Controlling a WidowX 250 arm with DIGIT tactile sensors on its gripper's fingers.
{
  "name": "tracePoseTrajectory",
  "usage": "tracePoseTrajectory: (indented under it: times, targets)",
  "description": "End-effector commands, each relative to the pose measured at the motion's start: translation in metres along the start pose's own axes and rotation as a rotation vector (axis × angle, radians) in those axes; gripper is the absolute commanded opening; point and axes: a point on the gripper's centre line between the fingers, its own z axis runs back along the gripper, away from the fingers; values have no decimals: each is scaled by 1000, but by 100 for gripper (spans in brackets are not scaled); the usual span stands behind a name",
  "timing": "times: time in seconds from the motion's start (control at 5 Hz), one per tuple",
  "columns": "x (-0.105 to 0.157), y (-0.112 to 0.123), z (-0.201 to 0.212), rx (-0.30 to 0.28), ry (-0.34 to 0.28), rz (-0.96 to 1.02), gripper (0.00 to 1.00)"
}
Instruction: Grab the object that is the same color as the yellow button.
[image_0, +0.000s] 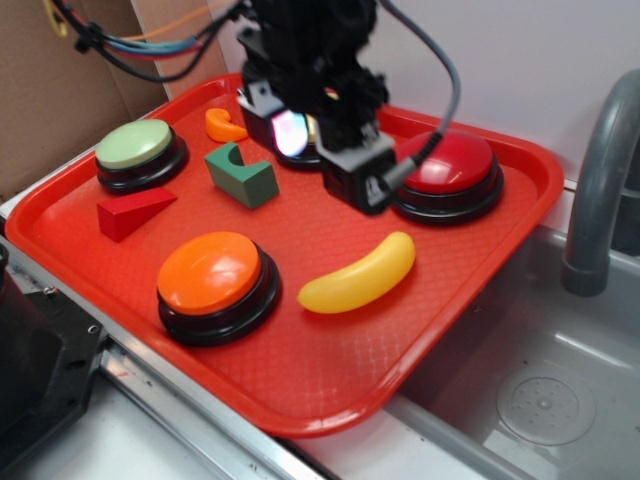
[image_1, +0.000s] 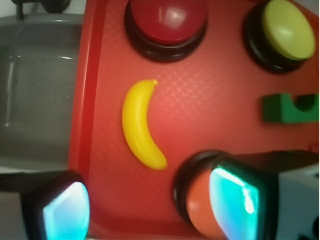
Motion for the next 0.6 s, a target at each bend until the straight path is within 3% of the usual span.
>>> tracePoseTrajectory:
  times: [0.0,0.2,0.4]
  targets:
    - [0,-11,-36,-3,22,-83,100]
    - [2,-17,-49,-7,26,-125,100]
    - [5,-14,-55,28,30,-146,100]
